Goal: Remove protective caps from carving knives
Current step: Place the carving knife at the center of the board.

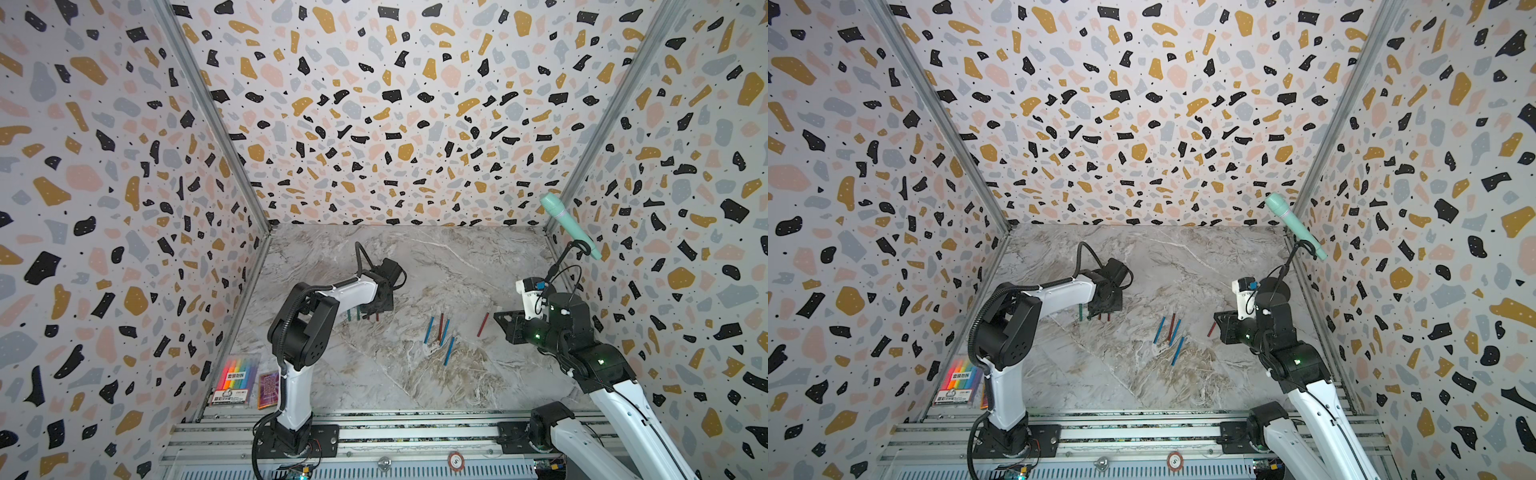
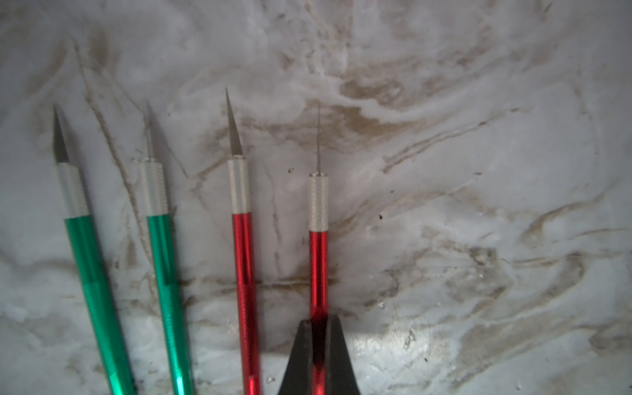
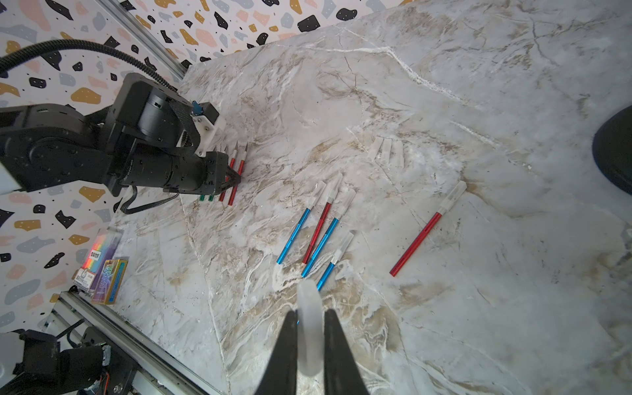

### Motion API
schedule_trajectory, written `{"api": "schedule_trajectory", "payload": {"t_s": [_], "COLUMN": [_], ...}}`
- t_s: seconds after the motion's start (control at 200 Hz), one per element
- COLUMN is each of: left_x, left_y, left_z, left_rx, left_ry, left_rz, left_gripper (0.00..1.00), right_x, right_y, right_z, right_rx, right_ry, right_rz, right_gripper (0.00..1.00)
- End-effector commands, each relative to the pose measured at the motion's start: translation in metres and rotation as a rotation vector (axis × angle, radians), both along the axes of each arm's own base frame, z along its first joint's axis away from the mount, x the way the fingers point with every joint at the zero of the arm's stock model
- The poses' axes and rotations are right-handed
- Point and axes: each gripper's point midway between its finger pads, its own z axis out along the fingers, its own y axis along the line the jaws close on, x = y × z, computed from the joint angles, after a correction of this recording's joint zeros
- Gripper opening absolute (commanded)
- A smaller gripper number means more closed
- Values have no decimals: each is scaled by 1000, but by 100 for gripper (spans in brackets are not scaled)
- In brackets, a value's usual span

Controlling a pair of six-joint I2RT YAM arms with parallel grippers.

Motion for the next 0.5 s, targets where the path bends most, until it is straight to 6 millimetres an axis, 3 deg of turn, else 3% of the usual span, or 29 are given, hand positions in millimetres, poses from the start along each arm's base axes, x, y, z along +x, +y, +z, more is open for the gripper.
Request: {"api": "schedule_trajectory", "payload": {"t_s": [0.0,0.195,0.305,0.496], "left_x": [-2,-2,-2,-4], "left_y": [8,10,11,9], "left_z": [-8,-10,-10,-12], "left_rx": [34,38,41,32], "left_ry": [39,43,44,53], "left_rz": [-2,-1,0,-3], "left_gripper": [0,2,10,11], "right_x": [0,0,0,-1], "right_y": [0,0,0,0], "right_z": [4,3,4,4], "right_rx": [-5,-6,-3,-2], "right_ry": [-24,-24,-26,-26], "right_rz": [3,1,1,4], "right_gripper": [0,0,0,0]}}
